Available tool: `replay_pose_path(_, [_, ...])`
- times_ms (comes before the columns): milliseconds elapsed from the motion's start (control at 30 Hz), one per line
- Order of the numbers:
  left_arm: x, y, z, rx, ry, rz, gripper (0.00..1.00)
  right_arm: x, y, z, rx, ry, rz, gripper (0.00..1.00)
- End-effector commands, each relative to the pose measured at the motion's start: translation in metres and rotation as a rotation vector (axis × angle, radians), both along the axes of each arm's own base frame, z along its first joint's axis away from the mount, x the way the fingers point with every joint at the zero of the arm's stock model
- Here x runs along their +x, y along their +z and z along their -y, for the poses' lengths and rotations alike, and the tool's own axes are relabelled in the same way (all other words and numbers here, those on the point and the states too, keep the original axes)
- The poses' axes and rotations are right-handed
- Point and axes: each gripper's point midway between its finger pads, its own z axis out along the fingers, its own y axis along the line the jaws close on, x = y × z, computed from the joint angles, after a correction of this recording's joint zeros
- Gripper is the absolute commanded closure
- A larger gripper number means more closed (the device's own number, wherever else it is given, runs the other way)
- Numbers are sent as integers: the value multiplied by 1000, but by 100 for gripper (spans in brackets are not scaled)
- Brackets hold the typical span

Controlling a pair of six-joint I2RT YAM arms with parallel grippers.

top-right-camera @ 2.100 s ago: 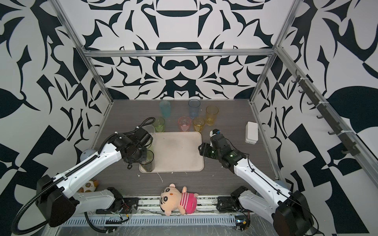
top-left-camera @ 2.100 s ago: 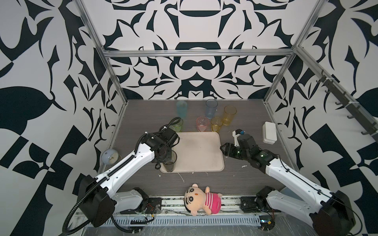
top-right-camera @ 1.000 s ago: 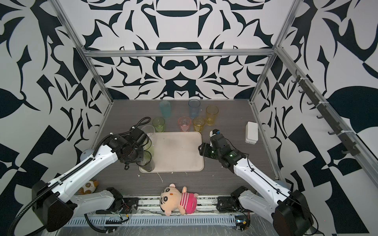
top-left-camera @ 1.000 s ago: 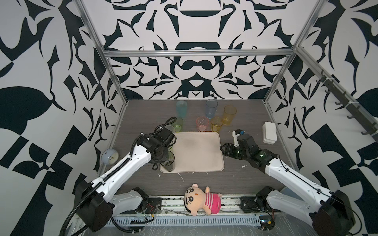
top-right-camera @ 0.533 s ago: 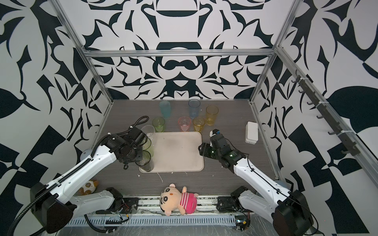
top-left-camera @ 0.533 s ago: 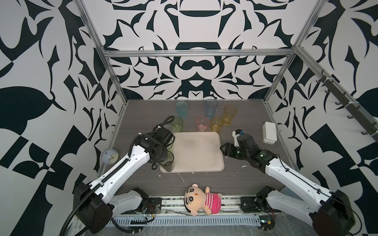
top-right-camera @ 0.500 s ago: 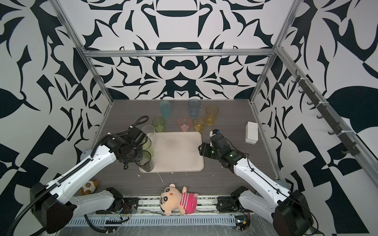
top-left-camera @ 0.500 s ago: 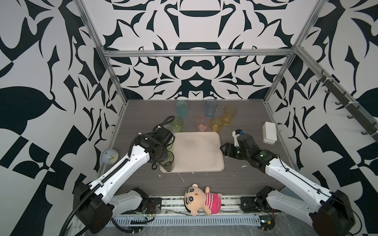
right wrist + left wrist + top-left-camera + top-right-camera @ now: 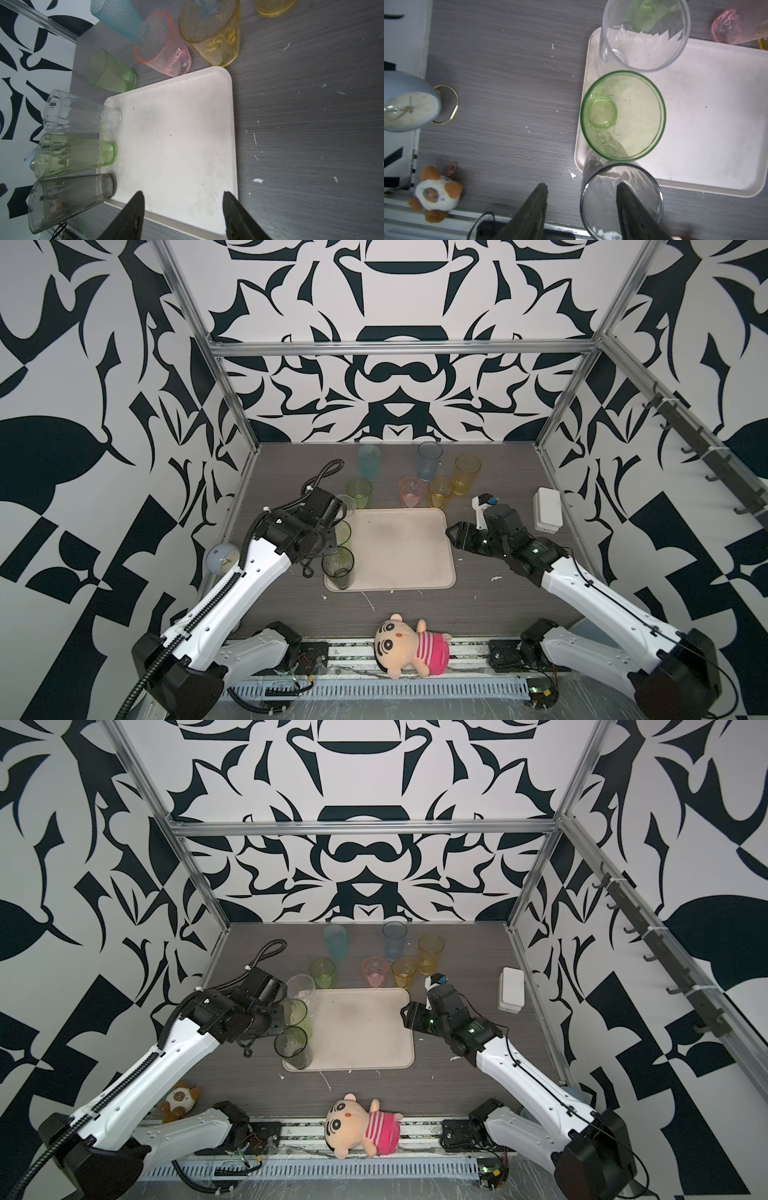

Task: Place the glasses into the tray
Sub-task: Place the glass on the tray, then pick up the glass from the top-center of the table.

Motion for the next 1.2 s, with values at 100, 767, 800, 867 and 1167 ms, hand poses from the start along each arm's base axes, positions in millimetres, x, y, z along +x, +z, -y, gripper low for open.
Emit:
replay_pose_path(100, [14, 27, -24, 49, 59, 107, 32, 21, 42, -2, -58, 13, 107, 37])
replay_pose_path(767, [39, 37, -95, 149, 225, 360, 7, 117, 128, 12, -360, -79, 320, 32])
replay_pose_path(800, [39, 37, -96, 156, 224, 366, 6, 124, 128, 13, -361, -85, 312, 32])
replay_pose_path(867, [38, 39, -98, 166, 225, 373, 4, 137, 129, 16, -351, -97, 301, 32])
replay_pose_path(1167, [32, 42, -100, 157, 223, 402, 1, 191, 120, 27, -259, -137, 235, 33])
